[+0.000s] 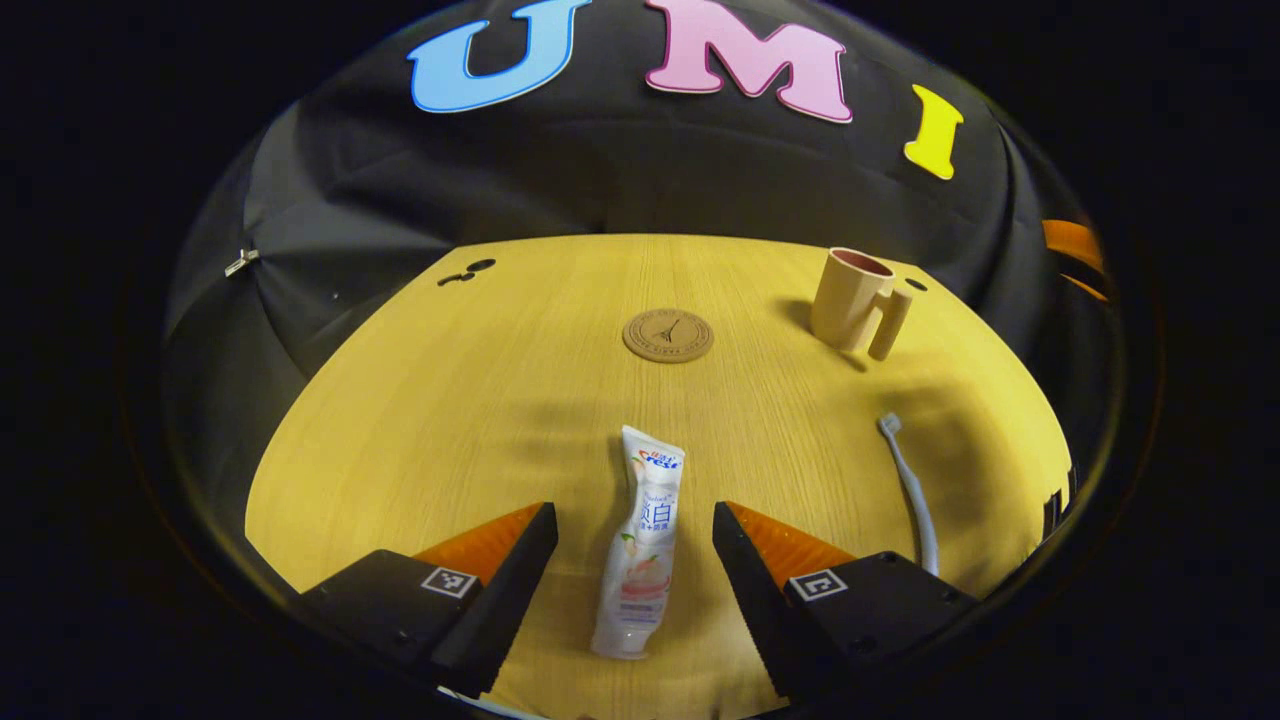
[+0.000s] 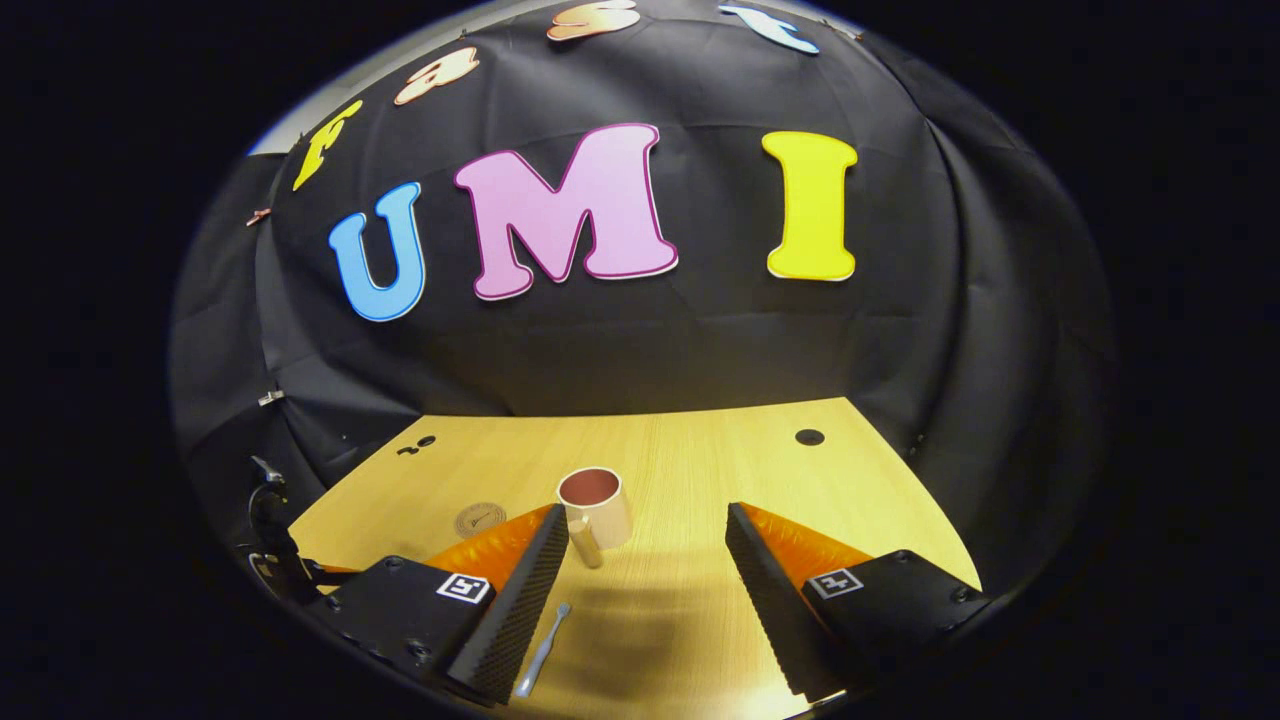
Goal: Put the toothbrush and toothpaste on the desktop into the cup, then pick up the cup and place it on the coaster on the desktop.
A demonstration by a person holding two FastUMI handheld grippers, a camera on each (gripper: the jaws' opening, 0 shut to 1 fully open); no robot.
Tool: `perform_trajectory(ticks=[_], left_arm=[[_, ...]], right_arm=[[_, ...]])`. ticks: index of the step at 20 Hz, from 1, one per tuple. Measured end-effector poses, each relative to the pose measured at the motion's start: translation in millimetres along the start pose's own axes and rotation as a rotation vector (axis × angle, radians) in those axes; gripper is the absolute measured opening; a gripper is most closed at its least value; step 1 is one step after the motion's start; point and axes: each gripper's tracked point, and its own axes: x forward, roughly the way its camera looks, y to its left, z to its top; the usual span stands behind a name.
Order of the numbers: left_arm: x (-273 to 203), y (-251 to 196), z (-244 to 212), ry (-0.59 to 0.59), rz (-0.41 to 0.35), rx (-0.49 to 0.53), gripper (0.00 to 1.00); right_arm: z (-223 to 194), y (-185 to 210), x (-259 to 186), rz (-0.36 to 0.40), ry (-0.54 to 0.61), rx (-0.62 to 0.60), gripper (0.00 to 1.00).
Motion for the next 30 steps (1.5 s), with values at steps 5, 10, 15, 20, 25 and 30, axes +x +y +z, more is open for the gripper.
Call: perform_trajectory(ticks=[5, 10, 15, 20, 25, 30], left_arm=[[21, 1, -14, 0.078, 0.038, -0.036, 0.95], [25, -6, -11, 0.100, -0.004, -0.019, 0.86], [27, -8, -10, 0.172, -0.035, 0.009, 0.42], [25, -9, -9, 0.227, -0.090, 0.031, 0.34], [3, -11, -7, 0.202, -0.179, 0.072, 0.26], [-27, -10, 1, 0.136, -0.259, 0.144, 0.26]], right_arm=[[-20, -8, 11, 0.019, 0.052, 0.036, 0.98], [-36, -13, 13, 0.008, 0.100, 0.083, 0.98], [-64, -6, 10, -0.031, 0.167, 0.125, 0.98], [-108, 24, 2, -0.045, 0.295, 0.131, 0.98], [-148, 53, -6, -0.075, 0.415, 0.154, 0.98], [-181, 64, 0, -0.144, 0.513, 0.083, 0.98]])
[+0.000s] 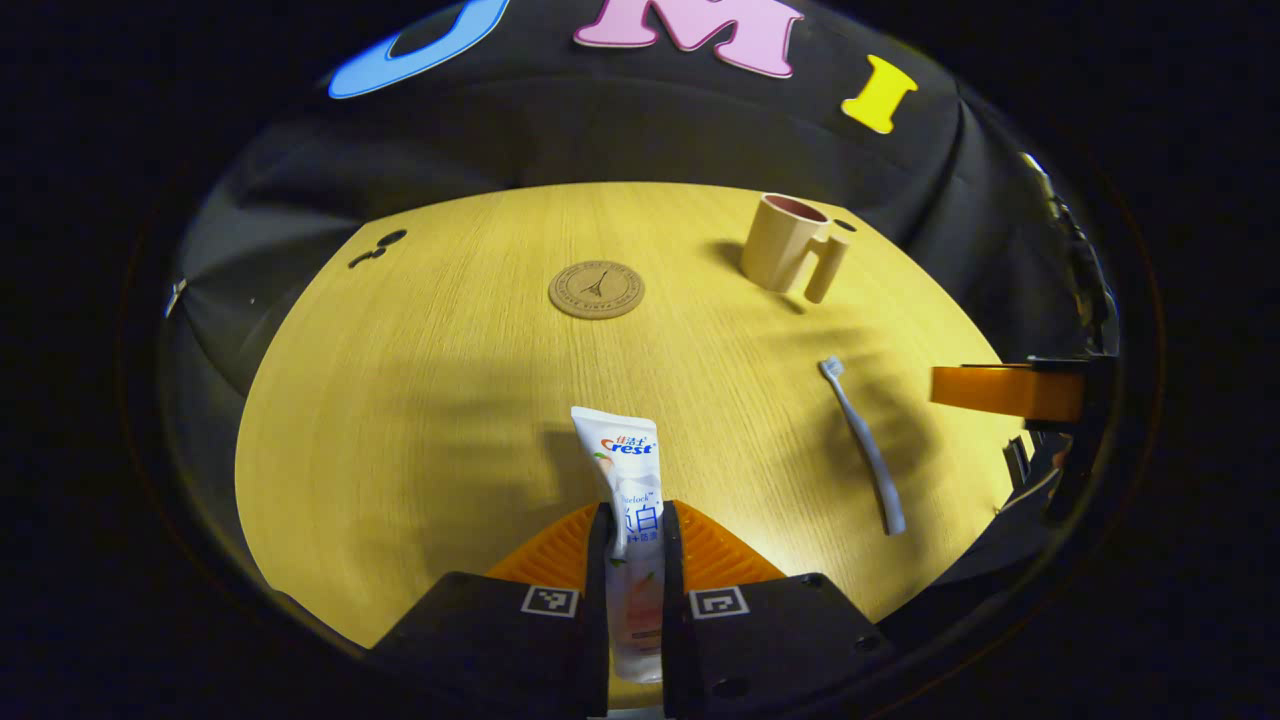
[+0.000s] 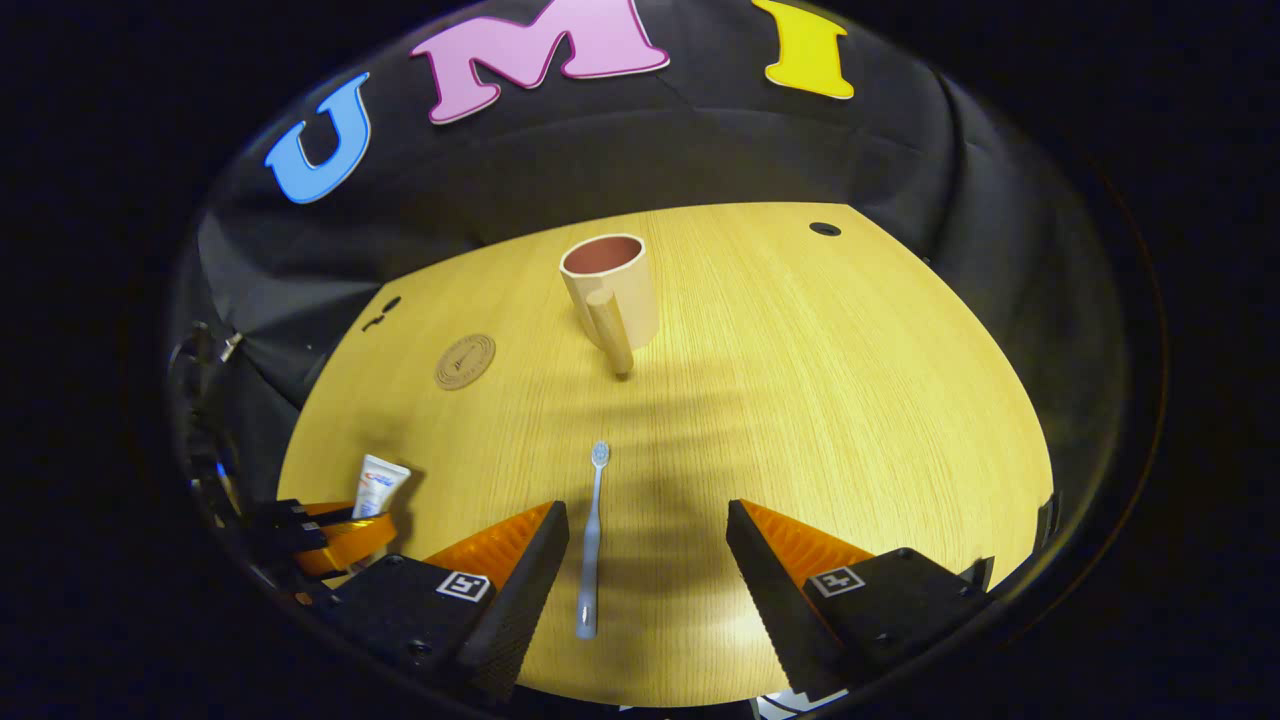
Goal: Put the toothbrush and toothpaste on the desktop into the cup, then pick up the cup and place it on the coaster on the desktop.
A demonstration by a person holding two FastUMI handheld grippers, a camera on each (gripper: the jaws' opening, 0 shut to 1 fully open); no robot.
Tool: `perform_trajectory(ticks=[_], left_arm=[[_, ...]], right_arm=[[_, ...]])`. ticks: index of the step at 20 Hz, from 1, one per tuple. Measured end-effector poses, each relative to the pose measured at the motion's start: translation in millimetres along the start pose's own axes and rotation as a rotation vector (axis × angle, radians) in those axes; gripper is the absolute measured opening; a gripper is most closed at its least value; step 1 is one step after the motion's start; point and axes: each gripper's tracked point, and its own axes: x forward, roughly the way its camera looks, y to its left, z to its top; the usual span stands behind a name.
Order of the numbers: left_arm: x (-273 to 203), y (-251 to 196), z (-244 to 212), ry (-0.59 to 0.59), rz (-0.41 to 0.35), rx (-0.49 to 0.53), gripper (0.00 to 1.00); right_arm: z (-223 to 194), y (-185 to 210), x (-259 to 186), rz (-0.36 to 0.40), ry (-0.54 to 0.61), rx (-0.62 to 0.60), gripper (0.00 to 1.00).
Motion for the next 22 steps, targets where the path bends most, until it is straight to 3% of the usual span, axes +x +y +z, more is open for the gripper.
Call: perform_trajectory(ticks=[4, 7, 8, 9, 15, 16, 17, 19, 20, 22], left_arm=[[-23, 5, 1, -0.044, -0.027, -0.017, 0.26], [-32, 11, 0, -0.082, -0.053, -0.041, 0.26], [-35, 13, -1, -0.083, -0.057, -0.043, 0.31], [-37, 15, -1, -0.086, -0.063, -0.044, 0.26], [-41, 21, -2, -0.053, -0.120, -0.026, 0.26], [-39, 22, -2, -0.054, -0.125, -0.013, 0.26], [-39, 23, -1, -0.056, -0.128, -0.001, 0.26], [-37, 25, 0, -0.056, -0.125, 0.005, 0.31], [-37, 26, -1, -0.056, -0.123, 0.000, 0.26], [-38, 27, -2, -0.062, -0.126, -0.015, 0.26]], right_arm=[[-12, 12, 21, -0.029, 0.053, -0.035, 0.99], [-26, 22, 38, -0.038, 0.117, 0.006, 0.99], [-29, 23, 42, -0.056, 0.128, 0.001, 0.99], [-33, 23, 44, -0.071, 0.136, -0.008, 0.99], [-54, 22, 45, -0.124, 0.193, -0.011, 0.99], [-54, 21, 46, -0.132, 0.180, -0.005, 0.99], [-53, 21, 46, -0.134, 0.175, -0.004, 0.92], [-54, 23, 45, -0.139, 0.181, -0.020, 0.99], [-55, 25, 46, -0.139, 0.184, -0.021, 0.98], [-53, 27, 48, -0.148, 0.185, -0.001, 0.94]])
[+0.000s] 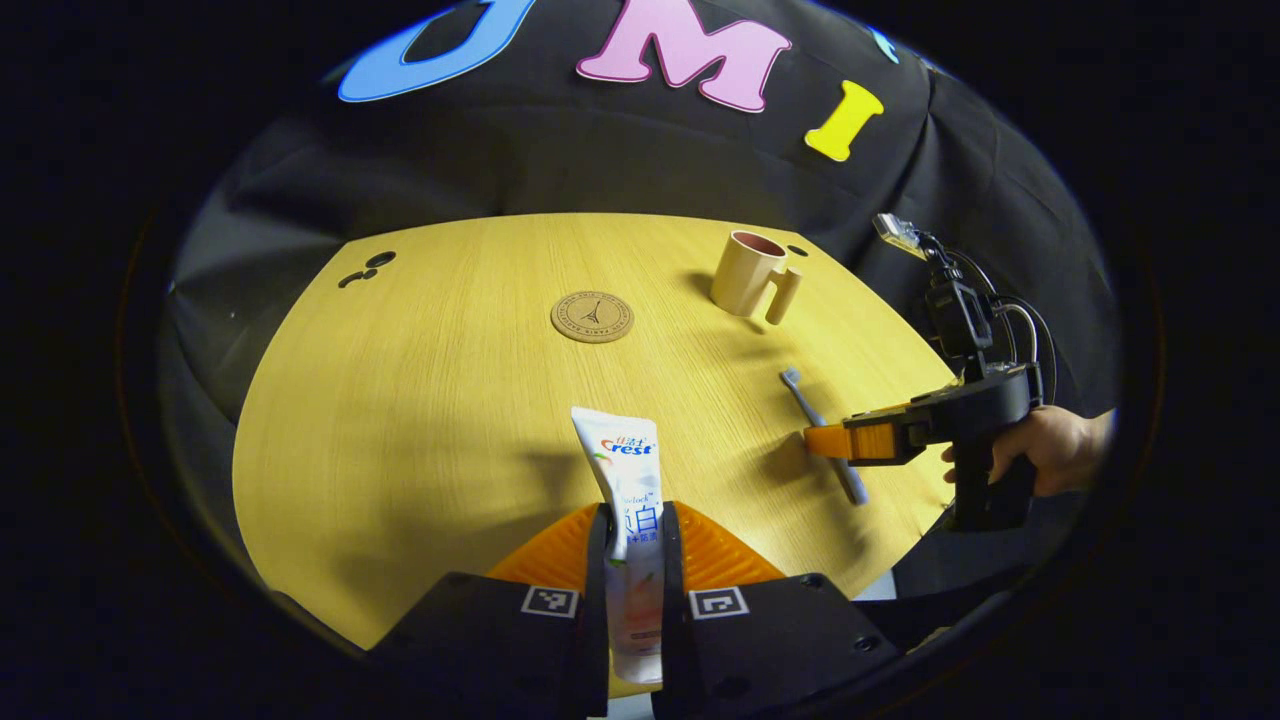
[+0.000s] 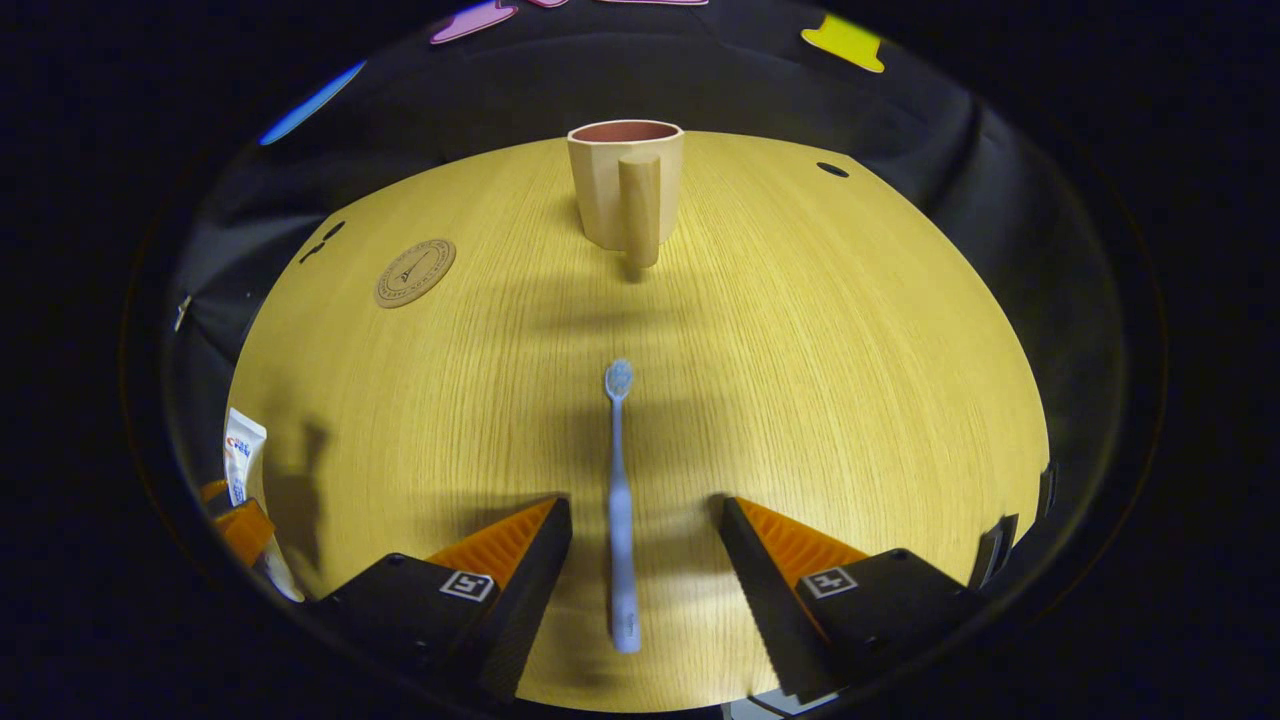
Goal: Put the toothbrush and toothpaste on the desktop into the cup, then pick up the cup and place it on the coaster on the desktop.
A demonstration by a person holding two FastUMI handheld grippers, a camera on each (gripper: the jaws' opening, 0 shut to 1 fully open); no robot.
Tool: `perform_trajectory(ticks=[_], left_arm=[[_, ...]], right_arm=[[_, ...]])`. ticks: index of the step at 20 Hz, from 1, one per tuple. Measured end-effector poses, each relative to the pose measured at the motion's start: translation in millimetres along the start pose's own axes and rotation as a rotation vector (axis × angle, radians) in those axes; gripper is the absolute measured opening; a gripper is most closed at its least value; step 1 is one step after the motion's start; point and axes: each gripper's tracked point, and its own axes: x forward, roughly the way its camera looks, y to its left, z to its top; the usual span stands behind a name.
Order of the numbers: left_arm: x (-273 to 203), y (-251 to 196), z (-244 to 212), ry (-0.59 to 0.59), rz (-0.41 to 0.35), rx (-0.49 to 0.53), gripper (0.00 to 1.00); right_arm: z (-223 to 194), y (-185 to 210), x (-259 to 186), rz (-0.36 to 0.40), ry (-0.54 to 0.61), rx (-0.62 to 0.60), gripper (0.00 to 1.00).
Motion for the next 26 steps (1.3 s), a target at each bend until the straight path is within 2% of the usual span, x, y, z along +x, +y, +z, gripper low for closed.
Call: perform_trajectory(ticks=[2, 4, 5, 6, 7, 8, 12, 13, 14, 15, 18, 19, 22, 23, 26], left_arm=[[-2, 0, -3, 0.001, -0.005, -0.011, 0.26], [-3, 2, -6, 0.003, -0.002, -0.014, 0.26], [-3, 3, -7, 0.002, 0.001, -0.015, 0.26], [-4, 3, -8, 0.001, 0.004, -0.018, 0.31], [-4, 2, -9, 0.001, 0.008, -0.024, 0.26], [-4, 2, -8, 0.001, 0.010, -0.031, 0.31], [-3, 0, -3, -0.010, 0.031, -0.045, 0.31], [-2, -3, 0, -0.012, 0.039, -0.052, 0.31], [0, -4, 3, -0.010, 0.050, -0.060, 0.26], [-1, -7, 5, -0.012, 0.058, -0.066, 0.31], [2, -20, 23, -0.034, 0.075, -0.081, 0.31], [2, -26, 31, -0.045, 0.077, -0.086, 0.31], [4, -45, 68, -0.104, 0.085, -0.102, 0.22], [5, -52, 84, -0.134, 0.083, -0.104, 0.26], [11, -74, 139, -0.221, 0.068, -0.115, 0.26]], right_arm=[[1, 7, 1, -0.001, 0.016, 0.000, 0.81], [1, 17, 2, 0.011, 0.044, -0.024, 0.63], [2, 21, 2, 0.018, 0.049, -0.037, 0.40], [2, 23, 4, 0.009, 0.051, -0.052, 0.27], [3, 23, 2, 0.003, 0.056, -0.068, 0.12], [2, 25, 2, 0.018, 0.051, -0.084, 0.12], [0, 26, 0, 0.103, 0.053, -0.177, 0.05], [1, 23, -1, 0.109, 0.050, -0.185, 0.05], [1, 20, -2, 0.116, 0.050, -0.182, 0.05], [2, 17, -4, 0.128, 0.045, -0.175, 0.05], [11, -1, -14, 0.164, 0.022, -0.182, 0.05], [16, -9, -19, 0.170, 0.010, -0.185, 0.05], [33, -30, -32, 0.203, -0.022, -0.152, 0.05], [38, -36, -35, 0.215, -0.031, -0.134, 0.05], [51, -57, -45, 0.245, -0.058, -0.115, 0.05]])
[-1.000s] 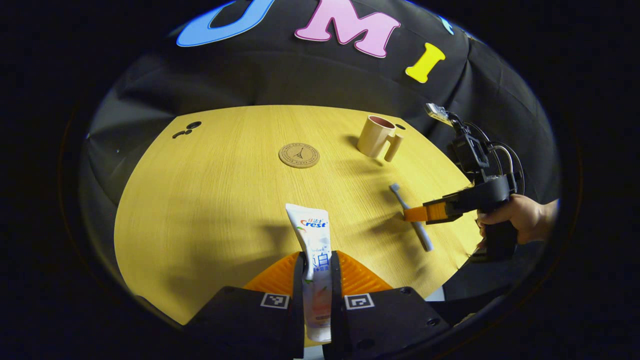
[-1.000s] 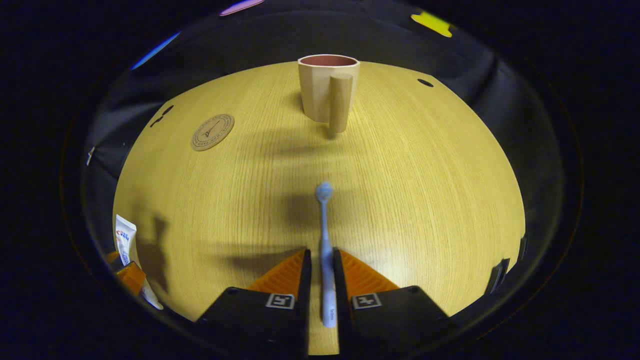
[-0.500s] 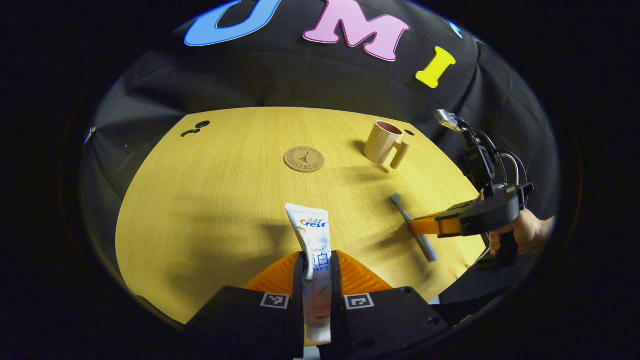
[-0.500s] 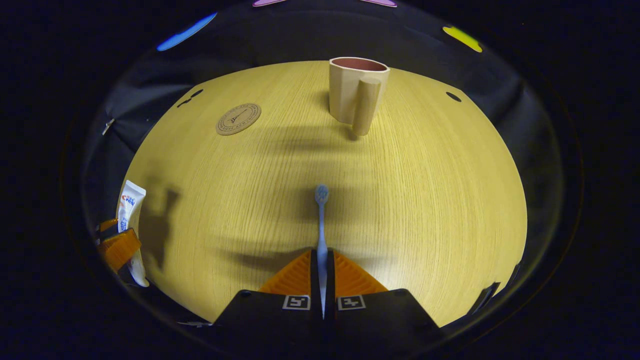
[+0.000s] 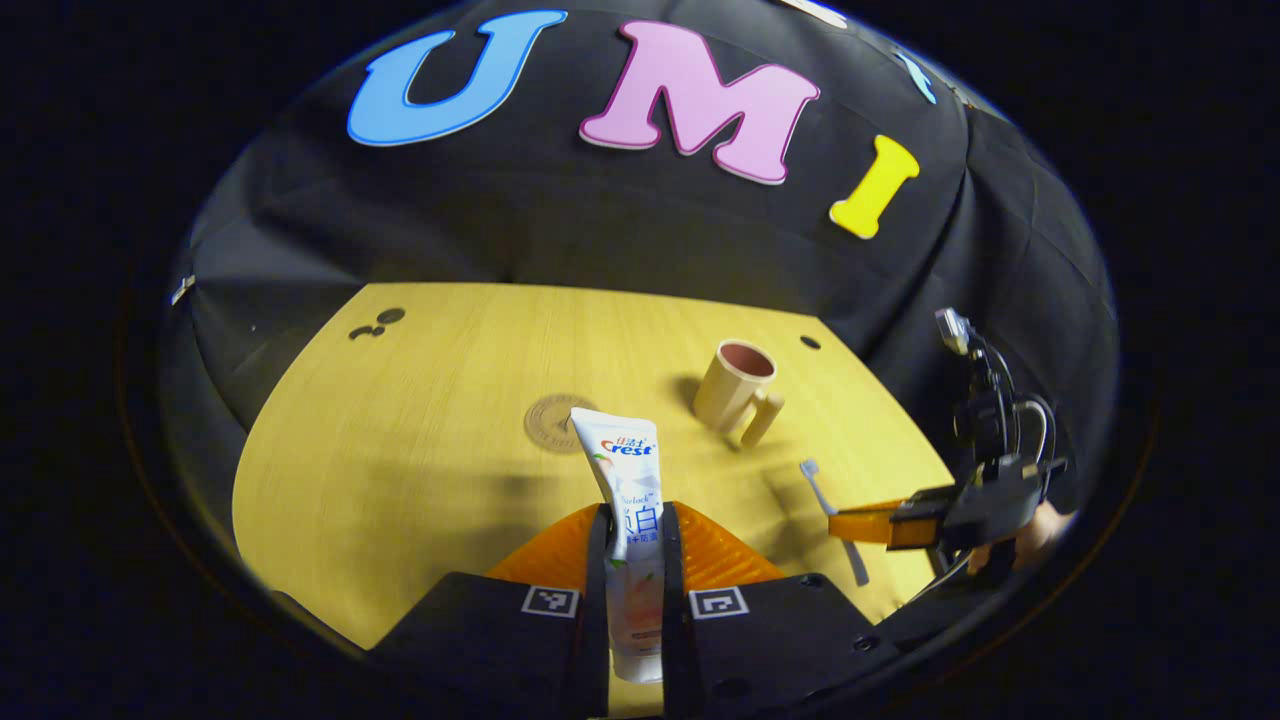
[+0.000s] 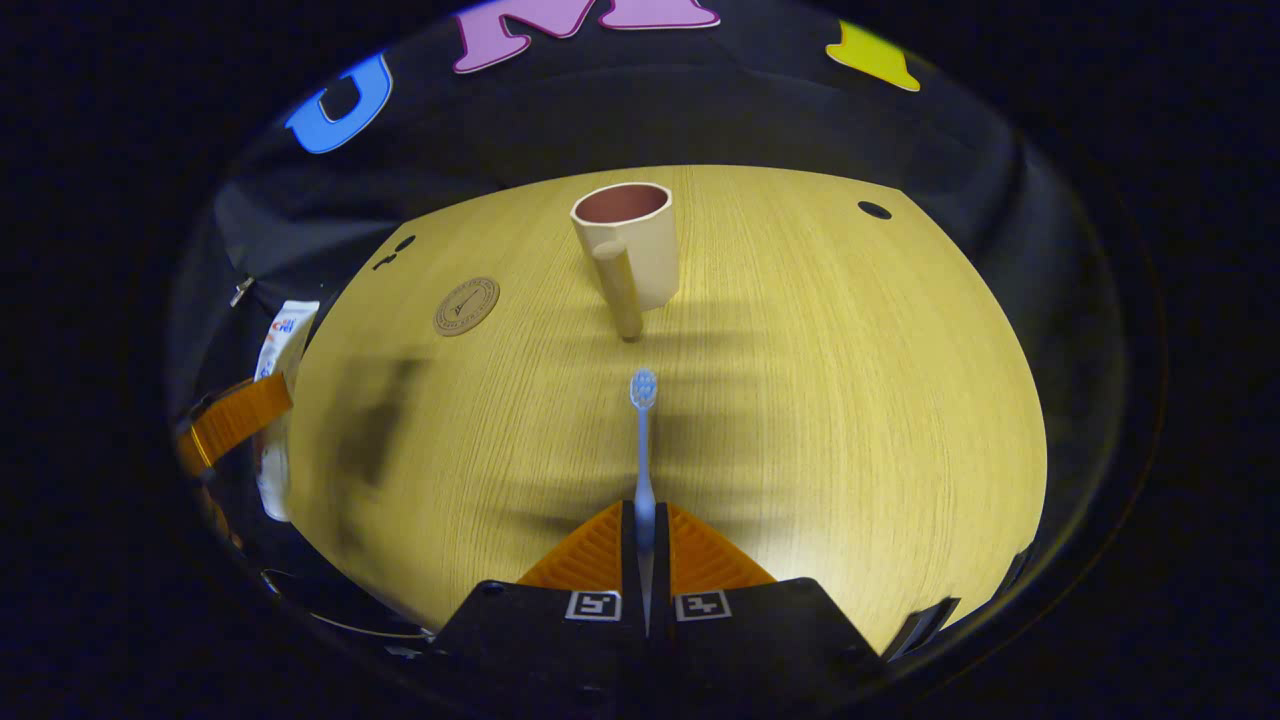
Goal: Put the toothbrush and toothpaste on the desktop into the cup, then pick up the cup and place it on the coaster on the desktop.
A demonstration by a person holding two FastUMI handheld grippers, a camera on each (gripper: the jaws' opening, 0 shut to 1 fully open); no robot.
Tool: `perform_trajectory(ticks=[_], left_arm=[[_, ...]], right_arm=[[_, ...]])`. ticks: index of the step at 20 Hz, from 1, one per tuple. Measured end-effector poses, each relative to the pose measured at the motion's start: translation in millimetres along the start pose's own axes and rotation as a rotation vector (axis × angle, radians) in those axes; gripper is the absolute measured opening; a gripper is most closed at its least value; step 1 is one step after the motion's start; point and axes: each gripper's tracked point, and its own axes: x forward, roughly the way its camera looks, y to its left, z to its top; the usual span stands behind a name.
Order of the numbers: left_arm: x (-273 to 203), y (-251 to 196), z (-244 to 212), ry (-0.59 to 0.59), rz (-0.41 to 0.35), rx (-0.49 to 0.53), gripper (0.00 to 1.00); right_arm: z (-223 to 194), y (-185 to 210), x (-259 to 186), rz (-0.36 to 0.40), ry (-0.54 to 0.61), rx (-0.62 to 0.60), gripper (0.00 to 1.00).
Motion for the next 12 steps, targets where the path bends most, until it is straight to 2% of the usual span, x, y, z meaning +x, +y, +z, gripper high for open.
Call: perform_trajectory(ticks=[2, 3, 4, 9, 10, 11, 12], left_arm=[[16, -16, 35, -0.069, -0.005, 0.005, 0.26], [24, -25, 52, -0.101, -0.007, 0.011, 0.31], [33, -34, 68, -0.132, -0.014, 0.019, 0.26], [83, -82, 135, -0.258, -0.069, 0.038, 0.26], [93, -89, 144, -0.277, -0.082, 0.044, 0.30], [101, -96, 152, -0.298, -0.096, 0.049, 0.25], [111, -103, 160, -0.317, -0.111, 0.054, 0.30]], right_arm=[[7, -9, -11, 0.020, -0.018, 0.005, 0.05], [13, -14, -16, 0.031, -0.032, -0.002, 0.05], [18, -18, -17, 0.042, -0.042, -0.007, 0.05], [37, -44, -31, 0.086, -0.082, 0.004, 0.05], [37, -50, -31, 0.087, -0.081, 0.001, 0.05], [36, -57, -32, 0.081, -0.073, 0.005, 0.05], [35, -61, -33, 0.080, -0.065, 0.010, 0.05]])
